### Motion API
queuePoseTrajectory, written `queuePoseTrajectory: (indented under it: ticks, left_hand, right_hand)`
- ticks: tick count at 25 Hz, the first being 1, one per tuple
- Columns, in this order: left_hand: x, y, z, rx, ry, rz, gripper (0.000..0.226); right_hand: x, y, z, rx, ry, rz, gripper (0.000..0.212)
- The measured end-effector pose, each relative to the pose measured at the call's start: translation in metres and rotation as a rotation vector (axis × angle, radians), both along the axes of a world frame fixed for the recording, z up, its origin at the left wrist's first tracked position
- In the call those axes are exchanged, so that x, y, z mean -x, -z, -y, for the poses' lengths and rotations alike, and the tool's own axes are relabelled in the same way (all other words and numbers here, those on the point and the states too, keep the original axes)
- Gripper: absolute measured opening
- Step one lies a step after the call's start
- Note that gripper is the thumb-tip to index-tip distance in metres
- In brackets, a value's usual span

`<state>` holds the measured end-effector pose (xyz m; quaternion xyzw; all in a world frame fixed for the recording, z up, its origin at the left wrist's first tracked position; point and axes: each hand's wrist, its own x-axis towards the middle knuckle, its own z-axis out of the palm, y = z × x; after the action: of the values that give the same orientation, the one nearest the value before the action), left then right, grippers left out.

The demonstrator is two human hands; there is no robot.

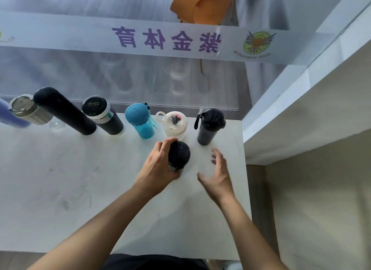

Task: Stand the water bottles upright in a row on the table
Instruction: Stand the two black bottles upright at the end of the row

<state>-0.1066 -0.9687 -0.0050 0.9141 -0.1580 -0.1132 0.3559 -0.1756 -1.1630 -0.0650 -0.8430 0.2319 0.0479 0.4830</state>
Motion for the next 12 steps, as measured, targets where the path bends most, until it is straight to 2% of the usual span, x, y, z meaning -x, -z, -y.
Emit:
queuePoseTrajectory:
  ticks: [3,7,9,12]
  left_hand:
    - [0.005,0.004,0.028,0.024,0.088,-0.045,0.085]
    - [0.011,0.008,0.061,0.049,0.216,-0.091,0.085]
    - [0.007,0.004,0.074,0.046,0.32,-0.083,0.091]
    - [-0.013,-0.01,0.088,-0.004,0.427,0.111,0.087]
  right_hand:
    - [0.027,0.012,-0.008,-0.07,-0.077,-0.034,0.095]
    - [0.031,0.017,0.003,-0.089,0.031,0.052,0.07]
    - [0.03,0.019,0.017,-0.087,0.09,0.102,0.067]
    - [0.018,0.025,0.046,-0.073,0.225,0.151,0.065]
